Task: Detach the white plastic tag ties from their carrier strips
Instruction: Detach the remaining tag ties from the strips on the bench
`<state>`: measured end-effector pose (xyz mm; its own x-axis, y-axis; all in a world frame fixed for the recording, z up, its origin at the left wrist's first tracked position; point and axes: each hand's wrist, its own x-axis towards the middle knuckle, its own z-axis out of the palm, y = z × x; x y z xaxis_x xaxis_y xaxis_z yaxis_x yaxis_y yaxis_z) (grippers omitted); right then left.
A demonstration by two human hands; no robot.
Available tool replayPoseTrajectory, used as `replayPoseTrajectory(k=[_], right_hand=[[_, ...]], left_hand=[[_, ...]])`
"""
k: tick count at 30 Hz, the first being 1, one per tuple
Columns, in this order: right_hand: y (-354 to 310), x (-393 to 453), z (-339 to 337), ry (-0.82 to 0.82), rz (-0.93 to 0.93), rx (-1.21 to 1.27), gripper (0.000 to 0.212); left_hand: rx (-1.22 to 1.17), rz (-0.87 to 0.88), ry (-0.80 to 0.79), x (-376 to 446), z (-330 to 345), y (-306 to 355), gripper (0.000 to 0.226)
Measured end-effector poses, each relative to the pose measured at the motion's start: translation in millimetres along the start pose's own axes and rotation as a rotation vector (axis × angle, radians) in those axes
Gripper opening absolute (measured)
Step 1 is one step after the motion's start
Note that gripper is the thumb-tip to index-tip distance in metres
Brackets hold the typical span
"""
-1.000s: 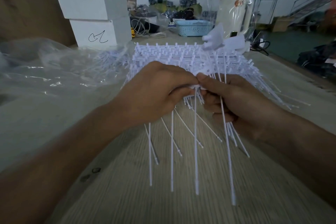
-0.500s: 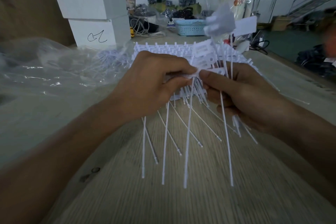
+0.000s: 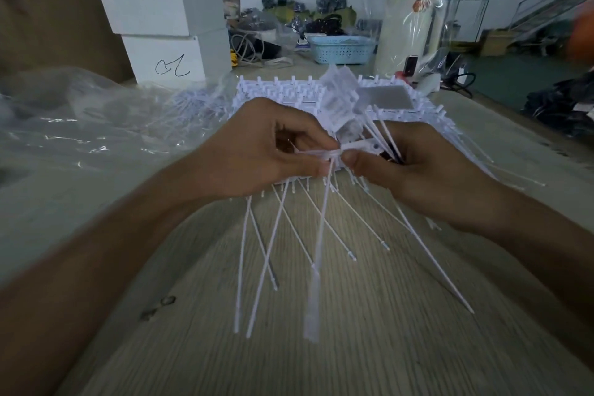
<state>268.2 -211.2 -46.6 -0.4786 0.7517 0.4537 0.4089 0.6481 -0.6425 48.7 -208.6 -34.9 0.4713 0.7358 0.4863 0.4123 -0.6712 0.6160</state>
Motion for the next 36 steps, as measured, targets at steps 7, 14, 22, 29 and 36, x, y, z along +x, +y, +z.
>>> replayPoseTrajectory(k=[7, 14, 22, 29, 36], right_hand=[[5.6, 1.1, 0.4, -0.165, 0.367, 0.700, 0.023], [10.4, 5.7, -15.6, -0.220, 0.512, 0.666, 0.026], [13.9, 5.0, -9.3, -0.027, 0.470, 0.625, 0.032], [9.2, 3.2, 5.9, -0.007, 0.418, 0.648, 0.043], [12.6, 4.7, 3.1, 0.008, 0.456, 0.764, 0.031]], left_hand=[[0.083, 0.062, 0.044, 1.9, -8.2, -0.2, 0.028], [0.438, 0.130, -0.053, 1.0, -22.1, -9.6, 0.027], [0.259, 0.118, -0.022, 1.1, -2.6, -9.0, 0.029], [0.304, 0.094, 0.061, 0.6, 15.5, -12.8, 0.025], [0.337, 0.091, 0.070, 0.9, 14.9, -12.2, 0.021]])
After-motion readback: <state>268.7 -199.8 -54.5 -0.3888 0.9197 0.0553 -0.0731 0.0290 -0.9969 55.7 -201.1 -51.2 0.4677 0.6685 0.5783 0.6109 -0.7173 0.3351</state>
